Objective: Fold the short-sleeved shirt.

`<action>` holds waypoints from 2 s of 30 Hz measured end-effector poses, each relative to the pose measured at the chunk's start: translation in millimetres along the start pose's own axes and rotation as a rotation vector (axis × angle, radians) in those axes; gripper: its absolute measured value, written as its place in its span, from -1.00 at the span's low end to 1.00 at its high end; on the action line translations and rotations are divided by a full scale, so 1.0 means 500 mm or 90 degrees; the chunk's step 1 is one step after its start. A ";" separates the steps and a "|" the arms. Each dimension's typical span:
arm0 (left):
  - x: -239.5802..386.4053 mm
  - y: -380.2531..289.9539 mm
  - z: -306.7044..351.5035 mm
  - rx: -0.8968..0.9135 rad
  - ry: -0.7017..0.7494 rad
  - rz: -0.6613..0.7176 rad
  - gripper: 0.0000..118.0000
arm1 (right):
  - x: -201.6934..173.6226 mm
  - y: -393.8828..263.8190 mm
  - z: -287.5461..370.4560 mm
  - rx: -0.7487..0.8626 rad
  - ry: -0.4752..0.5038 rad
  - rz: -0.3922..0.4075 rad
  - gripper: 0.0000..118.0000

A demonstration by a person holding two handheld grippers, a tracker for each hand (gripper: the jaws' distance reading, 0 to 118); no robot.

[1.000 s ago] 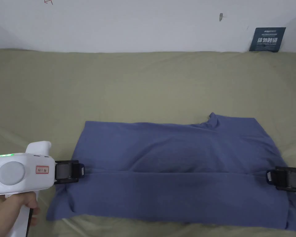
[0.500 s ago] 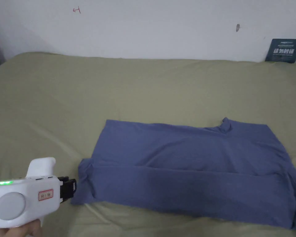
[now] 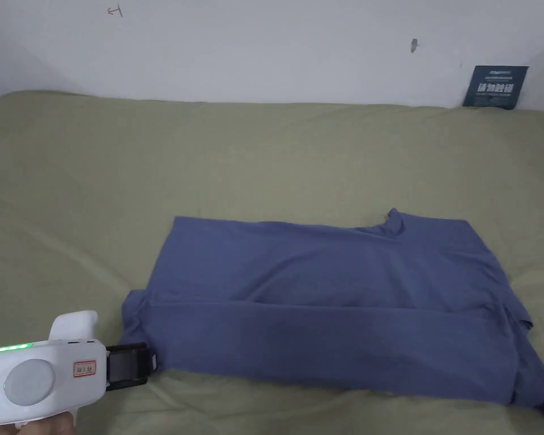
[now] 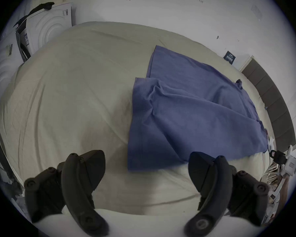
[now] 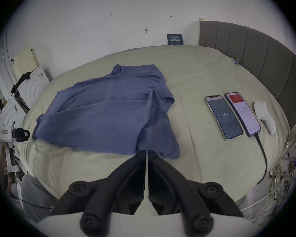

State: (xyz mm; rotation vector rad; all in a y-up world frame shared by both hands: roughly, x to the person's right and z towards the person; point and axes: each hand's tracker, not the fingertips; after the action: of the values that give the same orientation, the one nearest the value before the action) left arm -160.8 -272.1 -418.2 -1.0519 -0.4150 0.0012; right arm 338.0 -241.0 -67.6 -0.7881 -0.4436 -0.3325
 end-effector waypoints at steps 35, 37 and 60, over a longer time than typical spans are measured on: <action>0.027 0.016 0.012 -0.007 0.003 -0.044 -0.89 | 0.015 0.075 -0.107 -0.067 0.042 0.034 -0.79; 0.026 0.013 0.019 -0.004 0.004 -0.042 -0.89 | 0.018 0.075 -0.105 -0.068 0.047 0.022 -0.79; -0.020 -0.183 0.227 -0.007 -0.012 -0.039 -0.89 | 0.055 -0.112 0.094 -0.082 0.070 0.013 -0.79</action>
State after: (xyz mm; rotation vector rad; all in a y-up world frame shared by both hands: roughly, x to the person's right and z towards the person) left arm -225.7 -224.7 -296.1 -1.0495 -0.4646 -0.0465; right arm 324.7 -246.7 9.3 -0.8951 -0.3132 -0.3861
